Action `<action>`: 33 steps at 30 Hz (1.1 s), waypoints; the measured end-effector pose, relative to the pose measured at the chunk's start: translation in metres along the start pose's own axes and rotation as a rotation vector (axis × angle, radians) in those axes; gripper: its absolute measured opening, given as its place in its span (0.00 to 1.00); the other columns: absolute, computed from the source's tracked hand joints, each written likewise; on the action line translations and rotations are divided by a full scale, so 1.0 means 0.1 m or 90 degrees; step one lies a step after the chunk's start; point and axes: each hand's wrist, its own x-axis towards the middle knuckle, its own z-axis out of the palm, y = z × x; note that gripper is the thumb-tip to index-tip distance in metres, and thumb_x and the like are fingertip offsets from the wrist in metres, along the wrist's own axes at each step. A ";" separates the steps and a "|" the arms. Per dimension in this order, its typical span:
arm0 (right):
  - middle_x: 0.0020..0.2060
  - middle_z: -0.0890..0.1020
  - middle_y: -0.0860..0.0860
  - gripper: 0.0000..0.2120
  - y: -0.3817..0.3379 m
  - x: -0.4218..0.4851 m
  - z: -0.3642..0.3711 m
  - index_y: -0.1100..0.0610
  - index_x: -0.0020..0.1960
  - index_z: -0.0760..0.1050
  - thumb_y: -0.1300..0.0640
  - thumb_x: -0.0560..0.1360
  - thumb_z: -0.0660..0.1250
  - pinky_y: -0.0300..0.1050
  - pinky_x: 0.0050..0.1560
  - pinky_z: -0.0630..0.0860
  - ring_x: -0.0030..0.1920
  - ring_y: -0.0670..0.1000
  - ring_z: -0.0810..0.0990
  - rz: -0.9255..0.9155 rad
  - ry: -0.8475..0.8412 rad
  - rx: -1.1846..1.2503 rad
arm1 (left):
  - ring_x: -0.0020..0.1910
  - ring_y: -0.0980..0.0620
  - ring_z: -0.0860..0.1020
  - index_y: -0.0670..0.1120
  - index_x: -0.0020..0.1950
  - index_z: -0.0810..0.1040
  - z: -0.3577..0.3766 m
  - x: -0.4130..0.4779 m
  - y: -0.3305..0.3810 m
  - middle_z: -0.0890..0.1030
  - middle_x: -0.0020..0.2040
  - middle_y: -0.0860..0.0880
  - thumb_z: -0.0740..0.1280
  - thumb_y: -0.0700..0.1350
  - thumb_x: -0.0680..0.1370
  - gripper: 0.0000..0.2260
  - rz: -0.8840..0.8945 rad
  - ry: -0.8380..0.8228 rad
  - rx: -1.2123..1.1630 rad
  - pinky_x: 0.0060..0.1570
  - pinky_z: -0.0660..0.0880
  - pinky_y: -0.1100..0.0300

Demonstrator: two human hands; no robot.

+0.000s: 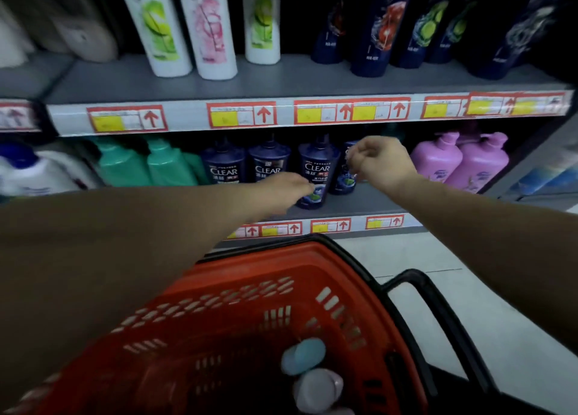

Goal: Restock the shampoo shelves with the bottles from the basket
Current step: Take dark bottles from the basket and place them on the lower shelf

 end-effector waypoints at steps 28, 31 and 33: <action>0.53 0.83 0.46 0.17 -0.68 -3.10 1.25 0.49 0.58 0.78 0.53 0.70 0.73 0.43 0.52 0.77 0.52 0.46 0.81 -0.257 -0.769 -0.432 | 0.51 0.52 0.80 0.47 0.55 0.79 0.10 -2.66 -1.80 0.82 0.53 0.50 0.75 0.52 0.70 0.17 0.012 -0.211 0.286 0.50 0.75 0.60; 0.56 0.81 0.49 0.19 -0.73 -3.22 1.22 0.50 0.60 0.76 0.58 0.71 0.72 0.46 0.54 0.77 0.55 0.52 0.80 -0.241 -0.781 -0.515 | 0.53 0.50 0.79 0.49 0.56 0.78 0.27 -2.68 -1.90 0.81 0.54 0.50 0.74 0.51 0.71 0.16 -0.001 -0.222 0.339 0.47 0.73 0.61; 0.61 0.77 0.53 0.23 -0.73 -3.27 1.23 0.52 0.66 0.72 0.59 0.72 0.70 0.53 0.60 0.76 0.60 0.56 0.78 -0.269 -0.766 -0.576 | 0.52 0.49 0.79 0.49 0.53 0.78 0.35 -2.67 -1.95 0.81 0.53 0.49 0.74 0.51 0.71 0.14 -0.007 -0.202 0.350 0.45 0.72 0.60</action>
